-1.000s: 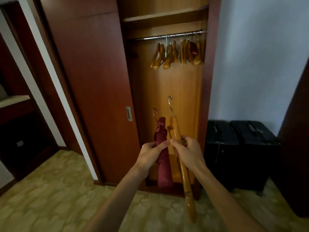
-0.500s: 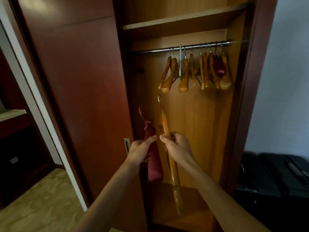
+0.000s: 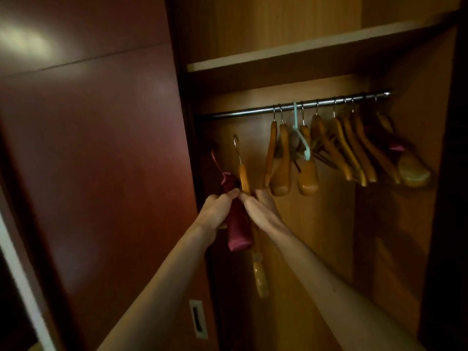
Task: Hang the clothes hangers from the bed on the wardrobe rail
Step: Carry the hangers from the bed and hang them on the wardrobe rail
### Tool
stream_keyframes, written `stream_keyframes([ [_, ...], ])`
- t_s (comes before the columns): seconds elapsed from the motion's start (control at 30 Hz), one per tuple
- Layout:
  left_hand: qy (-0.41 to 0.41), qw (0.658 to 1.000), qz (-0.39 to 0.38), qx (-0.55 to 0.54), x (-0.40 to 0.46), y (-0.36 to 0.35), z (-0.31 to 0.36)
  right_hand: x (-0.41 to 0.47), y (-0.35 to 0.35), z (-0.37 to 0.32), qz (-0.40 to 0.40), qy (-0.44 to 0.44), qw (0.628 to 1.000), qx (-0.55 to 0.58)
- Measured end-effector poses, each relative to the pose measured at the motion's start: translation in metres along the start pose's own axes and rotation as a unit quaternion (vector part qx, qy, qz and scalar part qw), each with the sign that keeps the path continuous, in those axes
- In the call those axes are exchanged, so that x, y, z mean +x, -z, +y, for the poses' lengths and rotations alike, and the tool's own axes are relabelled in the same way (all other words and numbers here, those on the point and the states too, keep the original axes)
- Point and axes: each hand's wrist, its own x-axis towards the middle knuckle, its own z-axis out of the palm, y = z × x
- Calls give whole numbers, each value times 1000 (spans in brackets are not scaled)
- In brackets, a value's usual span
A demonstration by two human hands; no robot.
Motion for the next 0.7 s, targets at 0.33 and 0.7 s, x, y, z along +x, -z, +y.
stream_keyframes([
  [0.33, -19, 999, -17, -26, 149, -5, 65, 140, 5, -49, 86, -9, 996, -14],
  [0.7, -39, 996, -44, 69, 217, -31, 122, 215, 43, -71, 127, -35, 989, -65],
])
